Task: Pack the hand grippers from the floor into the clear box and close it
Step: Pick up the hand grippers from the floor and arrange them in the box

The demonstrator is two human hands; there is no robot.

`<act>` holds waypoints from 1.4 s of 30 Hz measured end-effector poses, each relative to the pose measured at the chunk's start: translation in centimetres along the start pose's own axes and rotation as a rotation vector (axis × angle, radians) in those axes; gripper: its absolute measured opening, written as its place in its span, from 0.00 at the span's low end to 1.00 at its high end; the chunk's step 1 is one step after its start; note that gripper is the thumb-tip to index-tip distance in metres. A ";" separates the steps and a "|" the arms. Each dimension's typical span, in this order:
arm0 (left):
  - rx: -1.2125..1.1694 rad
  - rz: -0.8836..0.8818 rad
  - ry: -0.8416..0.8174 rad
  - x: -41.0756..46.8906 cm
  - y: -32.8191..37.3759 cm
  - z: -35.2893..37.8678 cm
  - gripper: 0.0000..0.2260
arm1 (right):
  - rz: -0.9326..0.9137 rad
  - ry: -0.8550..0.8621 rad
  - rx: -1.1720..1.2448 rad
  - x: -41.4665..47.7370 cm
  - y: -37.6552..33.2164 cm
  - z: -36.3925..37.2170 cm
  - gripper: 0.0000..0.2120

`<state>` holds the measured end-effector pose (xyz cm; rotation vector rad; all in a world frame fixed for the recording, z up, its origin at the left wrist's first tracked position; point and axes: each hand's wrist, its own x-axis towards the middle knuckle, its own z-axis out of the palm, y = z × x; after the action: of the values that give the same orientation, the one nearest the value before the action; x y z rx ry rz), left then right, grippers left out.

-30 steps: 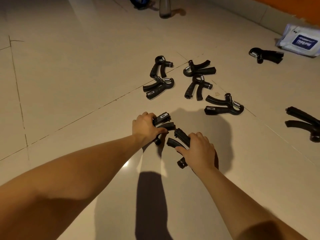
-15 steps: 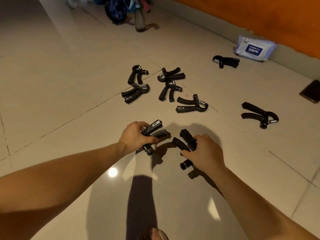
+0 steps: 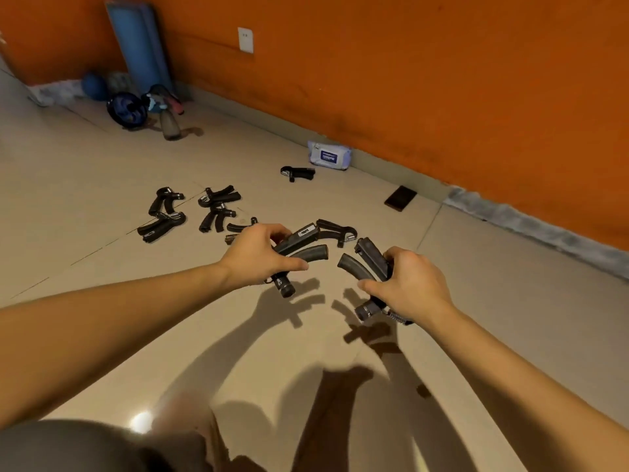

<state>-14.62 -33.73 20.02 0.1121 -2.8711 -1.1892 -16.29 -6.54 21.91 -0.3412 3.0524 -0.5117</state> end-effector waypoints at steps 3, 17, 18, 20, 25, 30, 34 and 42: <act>0.034 0.073 -0.059 -2.5 6.9 2.0 0.24 | 0.006 0.037 0.011 -4.0 5.1 -4.2 0.21; 0.116 0.290 -0.281 -14.1 31.8 19.6 0.22 | 0.166 0.047 -0.012 -22.4 27.7 -17.8 0.25; 0.119 0.299 -0.290 -15.0 32.9 21.0 0.22 | 0.183 0.039 -0.010 -23.5 29.1 -18.5 0.24; 0.115 0.303 -0.309 -16.6 35.0 23.6 0.22 | 0.214 0.027 0.002 -25.6 31.9 -19.6 0.23; 0.088 0.282 -0.301 -19.9 38.6 28.5 0.24 | 0.259 0.032 0.031 -29.6 37.6 -20.7 0.23; 0.119 0.223 -0.298 -21.1 40.1 31.9 0.25 | 0.300 0.007 0.070 -31.4 42.1 -20.1 0.24; 0.094 0.157 -0.307 -22.0 39.4 34.9 0.23 | 0.352 -0.060 0.067 -32.4 45.0 -17.1 0.24; 0.104 0.078 -0.406 -23.6 36.8 40.6 0.23 | 0.407 -0.198 0.038 -33.7 49.8 -9.5 0.21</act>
<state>4.63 22.73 17.31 -0.2685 -3.2443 -1.1655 5.50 49.82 14.35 0.2163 2.8024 -0.4750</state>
